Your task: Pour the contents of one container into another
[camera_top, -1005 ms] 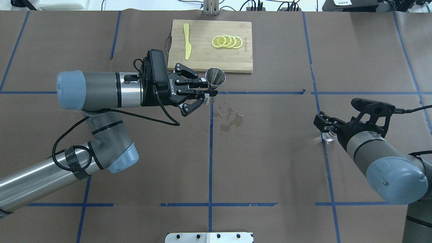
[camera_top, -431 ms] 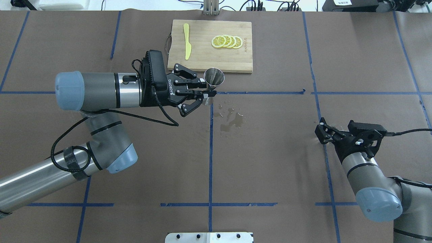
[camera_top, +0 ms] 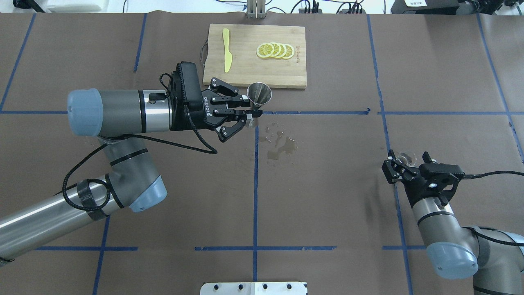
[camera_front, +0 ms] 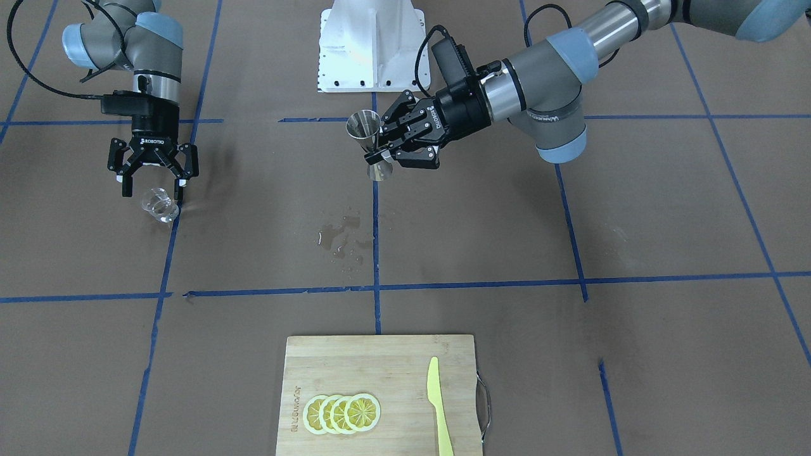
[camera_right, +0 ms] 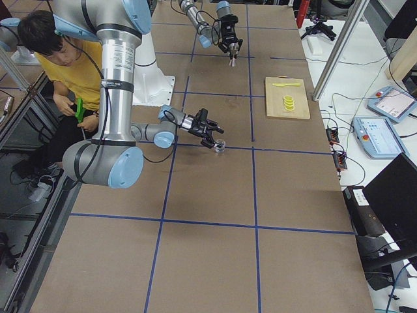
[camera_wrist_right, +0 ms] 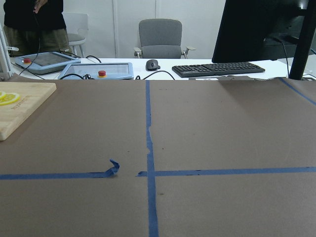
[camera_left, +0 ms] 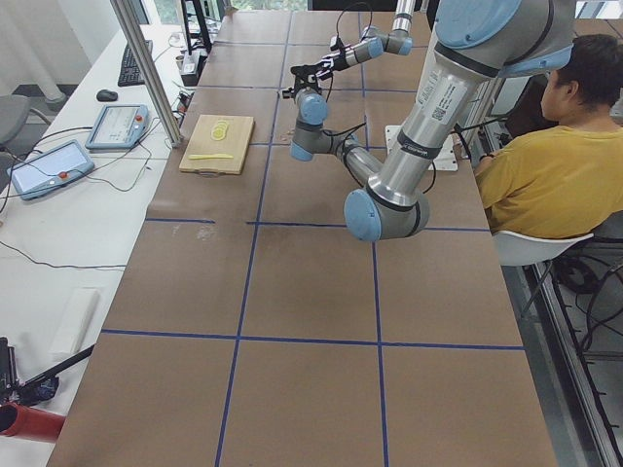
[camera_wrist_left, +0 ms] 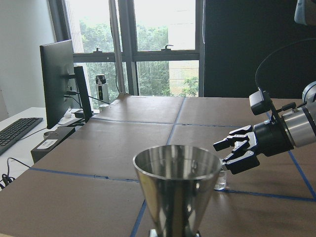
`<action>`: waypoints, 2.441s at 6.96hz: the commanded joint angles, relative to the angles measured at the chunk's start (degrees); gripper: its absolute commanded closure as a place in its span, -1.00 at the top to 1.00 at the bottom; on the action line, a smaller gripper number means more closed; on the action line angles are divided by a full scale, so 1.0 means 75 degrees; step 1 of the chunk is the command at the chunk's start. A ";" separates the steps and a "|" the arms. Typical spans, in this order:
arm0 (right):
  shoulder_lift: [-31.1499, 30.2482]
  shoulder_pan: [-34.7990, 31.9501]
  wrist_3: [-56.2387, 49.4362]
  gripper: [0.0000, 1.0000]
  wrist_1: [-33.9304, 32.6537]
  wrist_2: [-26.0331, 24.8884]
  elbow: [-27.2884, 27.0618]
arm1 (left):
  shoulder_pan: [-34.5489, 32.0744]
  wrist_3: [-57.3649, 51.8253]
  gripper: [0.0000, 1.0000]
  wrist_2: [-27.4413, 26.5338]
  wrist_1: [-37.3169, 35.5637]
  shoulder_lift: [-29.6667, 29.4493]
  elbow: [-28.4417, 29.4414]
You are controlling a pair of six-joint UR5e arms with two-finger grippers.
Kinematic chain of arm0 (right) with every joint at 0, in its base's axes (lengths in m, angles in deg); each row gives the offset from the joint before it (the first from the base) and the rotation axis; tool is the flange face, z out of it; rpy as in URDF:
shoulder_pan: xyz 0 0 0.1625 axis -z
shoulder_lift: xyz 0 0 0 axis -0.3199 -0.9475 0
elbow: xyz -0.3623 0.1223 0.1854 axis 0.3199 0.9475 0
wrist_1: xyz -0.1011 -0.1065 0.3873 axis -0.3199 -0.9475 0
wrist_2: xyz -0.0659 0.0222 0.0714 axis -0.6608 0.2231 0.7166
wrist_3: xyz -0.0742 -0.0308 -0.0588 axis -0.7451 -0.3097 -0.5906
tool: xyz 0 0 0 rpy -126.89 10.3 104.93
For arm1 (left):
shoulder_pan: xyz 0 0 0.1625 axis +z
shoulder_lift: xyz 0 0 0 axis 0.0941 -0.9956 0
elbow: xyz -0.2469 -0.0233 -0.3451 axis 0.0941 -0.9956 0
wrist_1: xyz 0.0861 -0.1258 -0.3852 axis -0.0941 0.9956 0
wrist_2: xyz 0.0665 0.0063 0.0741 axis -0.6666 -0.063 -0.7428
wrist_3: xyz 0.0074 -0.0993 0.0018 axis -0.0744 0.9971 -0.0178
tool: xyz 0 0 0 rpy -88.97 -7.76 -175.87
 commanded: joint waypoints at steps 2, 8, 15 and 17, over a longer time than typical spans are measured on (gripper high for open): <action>0.0057 0.0227 -0.0084 1.00 0.0829 -0.0551 0.0687 | 0.0002 -0.0001 -1.00 -0.0006 0.0004 0.0003 -0.0012; 0.0397 0.0298 -0.0576 1.00 0.0841 -0.0622 0.1226 | 0.0002 -0.0013 -1.00 0.0006 0.0016 0.0108 -0.0024; 0.0515 0.0239 -0.0752 0.12 0.0876 -0.0611 0.1202 | 0.0002 -0.0013 -1.00 0.0006 0.0098 0.0120 -0.0024; 0.0526 0.0239 -0.0752 -0.83 0.0876 -0.0611 0.1179 | 0.0002 -0.0013 -1.00 0.0006 0.0109 0.0120 -0.0024</action>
